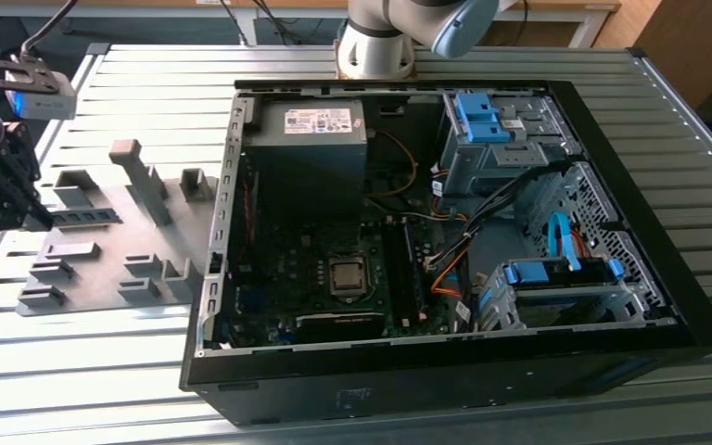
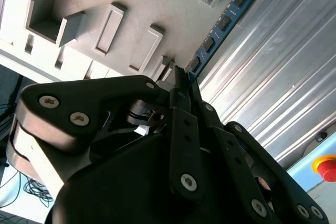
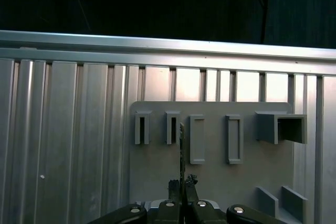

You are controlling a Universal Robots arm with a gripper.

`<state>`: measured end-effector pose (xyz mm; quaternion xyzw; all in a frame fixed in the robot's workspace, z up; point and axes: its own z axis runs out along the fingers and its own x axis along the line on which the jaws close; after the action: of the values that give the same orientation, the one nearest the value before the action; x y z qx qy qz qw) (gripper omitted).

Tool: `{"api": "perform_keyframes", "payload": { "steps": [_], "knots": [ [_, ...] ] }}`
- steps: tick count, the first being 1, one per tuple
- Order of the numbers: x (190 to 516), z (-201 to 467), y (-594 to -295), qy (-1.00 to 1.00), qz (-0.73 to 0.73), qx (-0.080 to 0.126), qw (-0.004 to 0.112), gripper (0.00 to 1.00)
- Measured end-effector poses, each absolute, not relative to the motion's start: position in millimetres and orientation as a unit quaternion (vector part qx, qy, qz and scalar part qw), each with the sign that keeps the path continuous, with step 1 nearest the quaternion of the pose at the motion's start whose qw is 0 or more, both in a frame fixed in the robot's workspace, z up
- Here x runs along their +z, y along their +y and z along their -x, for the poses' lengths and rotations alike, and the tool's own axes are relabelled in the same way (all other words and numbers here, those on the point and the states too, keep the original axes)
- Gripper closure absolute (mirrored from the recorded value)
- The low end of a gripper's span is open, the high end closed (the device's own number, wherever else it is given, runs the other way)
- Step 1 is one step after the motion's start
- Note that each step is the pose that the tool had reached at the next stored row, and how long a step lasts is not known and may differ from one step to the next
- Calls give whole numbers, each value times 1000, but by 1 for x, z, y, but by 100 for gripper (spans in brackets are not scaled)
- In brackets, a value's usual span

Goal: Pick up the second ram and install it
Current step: 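Pick up the second ram and move it above second insertion slot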

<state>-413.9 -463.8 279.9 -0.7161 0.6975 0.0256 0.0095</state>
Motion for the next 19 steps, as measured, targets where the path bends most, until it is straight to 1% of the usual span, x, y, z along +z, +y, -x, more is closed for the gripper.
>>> {"api": "perform_keyframes", "payload": {
  "steps": [19],
  "knots": [
    [285,414,-464,697,716,26,10,86]
  ]
}}
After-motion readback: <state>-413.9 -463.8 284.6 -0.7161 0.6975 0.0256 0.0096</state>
